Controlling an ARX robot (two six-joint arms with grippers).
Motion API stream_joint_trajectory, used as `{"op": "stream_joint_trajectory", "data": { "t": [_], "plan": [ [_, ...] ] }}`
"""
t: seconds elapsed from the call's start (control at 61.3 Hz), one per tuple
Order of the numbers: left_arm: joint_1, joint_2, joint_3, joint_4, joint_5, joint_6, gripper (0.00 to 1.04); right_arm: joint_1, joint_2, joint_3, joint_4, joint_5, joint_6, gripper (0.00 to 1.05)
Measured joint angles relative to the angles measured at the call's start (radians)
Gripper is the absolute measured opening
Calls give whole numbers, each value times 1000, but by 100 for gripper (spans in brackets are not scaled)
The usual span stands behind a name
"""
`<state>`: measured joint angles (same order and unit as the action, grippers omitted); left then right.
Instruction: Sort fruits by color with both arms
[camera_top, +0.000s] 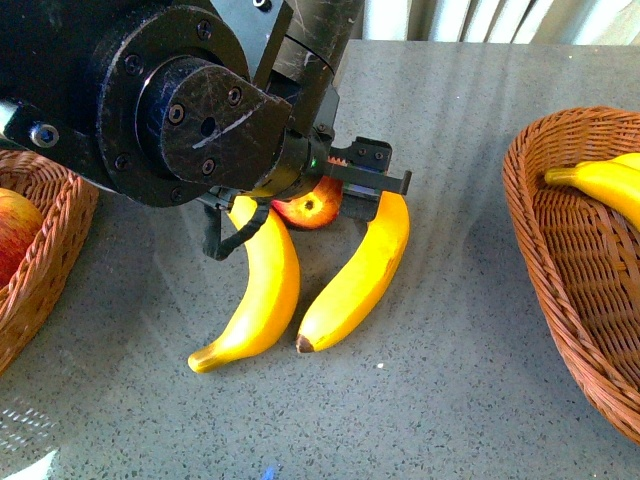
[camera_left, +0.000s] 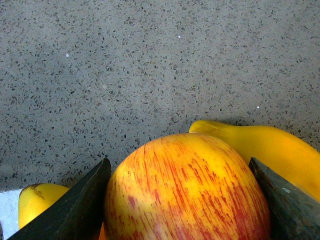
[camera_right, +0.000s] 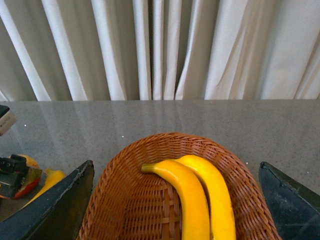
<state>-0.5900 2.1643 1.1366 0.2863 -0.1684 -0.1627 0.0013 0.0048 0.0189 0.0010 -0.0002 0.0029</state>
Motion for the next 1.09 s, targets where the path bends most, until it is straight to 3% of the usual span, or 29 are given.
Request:
{"op": "stream_joint_trajectory", "data": {
  "t": [0.391,0.75,0.897,0.93,1.06,1.093],
  "plan": [
    [43,-189,-113,23,5,-15,71,0,0,0,0,0,0,96],
    [373,-437,-285,17,-9,-26,71,0,0,0,0,0,0,96],
    [447,-434,-306,3,-24,-40,71,0,0,0,0,0,0,96],
    [455,-432,-306,2,-24,-48,73,0,0,0,0,0,0,96],
    [465,-430,-306,-3,-18,-76,96,0,0,0,0,0,0,96],
    [466,-432,-307,-2,-16,-80,97,0,0,0,0,0,0,96]
  ]
}}
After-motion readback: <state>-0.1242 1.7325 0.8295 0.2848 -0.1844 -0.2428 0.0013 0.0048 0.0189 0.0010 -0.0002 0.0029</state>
